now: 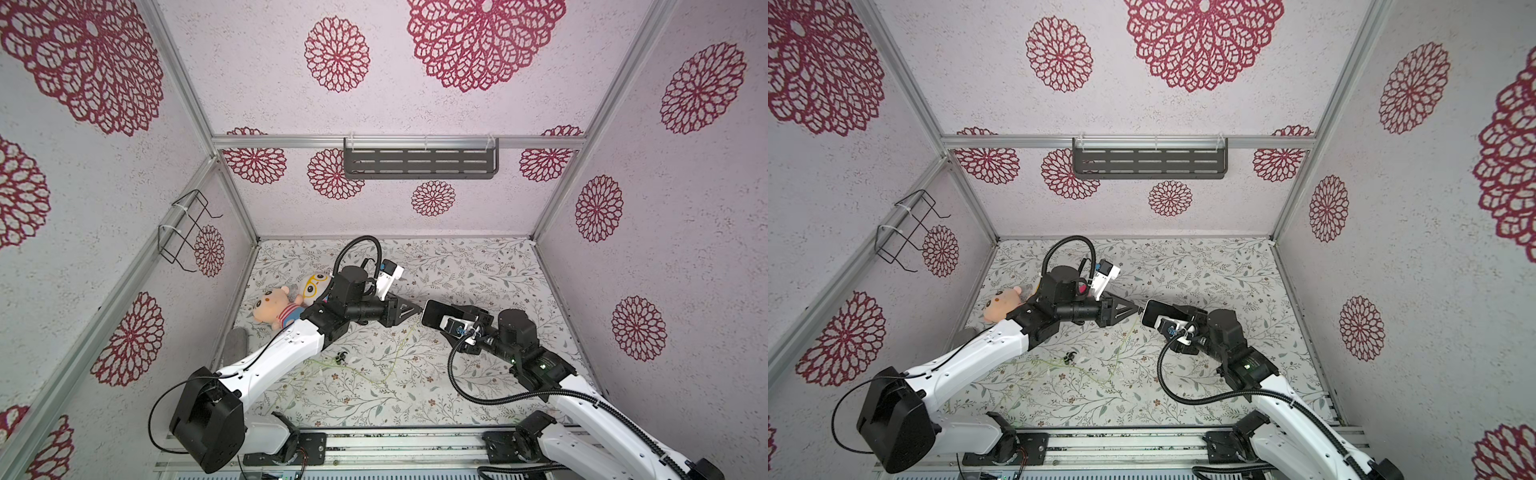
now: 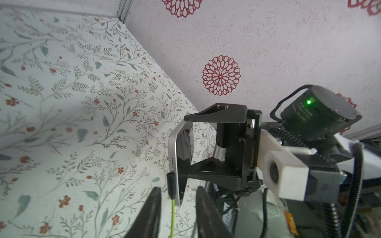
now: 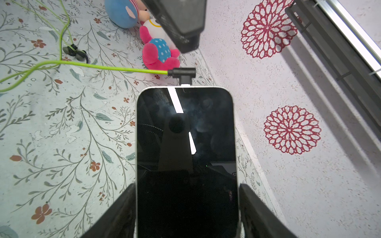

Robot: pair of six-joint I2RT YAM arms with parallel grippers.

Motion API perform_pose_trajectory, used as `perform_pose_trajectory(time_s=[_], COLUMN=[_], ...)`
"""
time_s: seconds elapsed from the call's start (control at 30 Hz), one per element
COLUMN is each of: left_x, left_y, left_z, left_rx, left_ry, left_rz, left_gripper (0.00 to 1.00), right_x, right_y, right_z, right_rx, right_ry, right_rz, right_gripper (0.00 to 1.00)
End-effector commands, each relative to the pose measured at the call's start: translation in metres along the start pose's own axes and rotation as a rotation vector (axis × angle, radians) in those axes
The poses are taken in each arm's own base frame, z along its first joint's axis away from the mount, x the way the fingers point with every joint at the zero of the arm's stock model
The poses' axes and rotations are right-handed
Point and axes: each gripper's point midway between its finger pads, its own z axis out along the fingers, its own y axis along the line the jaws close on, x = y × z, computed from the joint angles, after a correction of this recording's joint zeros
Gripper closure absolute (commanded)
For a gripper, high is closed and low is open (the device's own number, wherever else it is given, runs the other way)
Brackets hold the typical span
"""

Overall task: Plug wired earphones into phones
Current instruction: Insert the wired earphone into the phone.

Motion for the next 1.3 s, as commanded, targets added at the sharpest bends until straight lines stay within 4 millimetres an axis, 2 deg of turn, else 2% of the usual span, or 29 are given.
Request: perform_pose_trajectory(time_s=[0.0,0.57,0.9,1.17,1.27], left_x=[0.002,0.005,0.010,0.023,0.023], left_y=[0.001,0.002,0.000,-0.003,-0.001], left_z=[0.001,0.008,0.015,0.031,0.030], left_rx=[0.010,0.039,0.065,0.099,0.077], left_ry=[-0.001,0.016,0.037,0.084,0.097], left_rz=[0.010,-0.013,-0.038,-0.071,-0.049], left_gripper=[0.75,0.84,0.93,0.95,0.94], right_x=[-0.035,-0.047,-0.052,-0.055,-0.052], right_y=[-0.028,-0.027,-0.026,-0.030,-0.028], right_z=[-0.009,-0.007,-0.006,-0.001,0.003], right_rx=[0.088,0.065,0.054,0.063,0.064], right_ry=[-0.109,-0.168,-0.181,-0.194,-0.186], right_rz=[-0.012,-0.003,-0.010,-0.016,-0.014], right_gripper=[0.48,0.48,0.49,0.50,0.50])
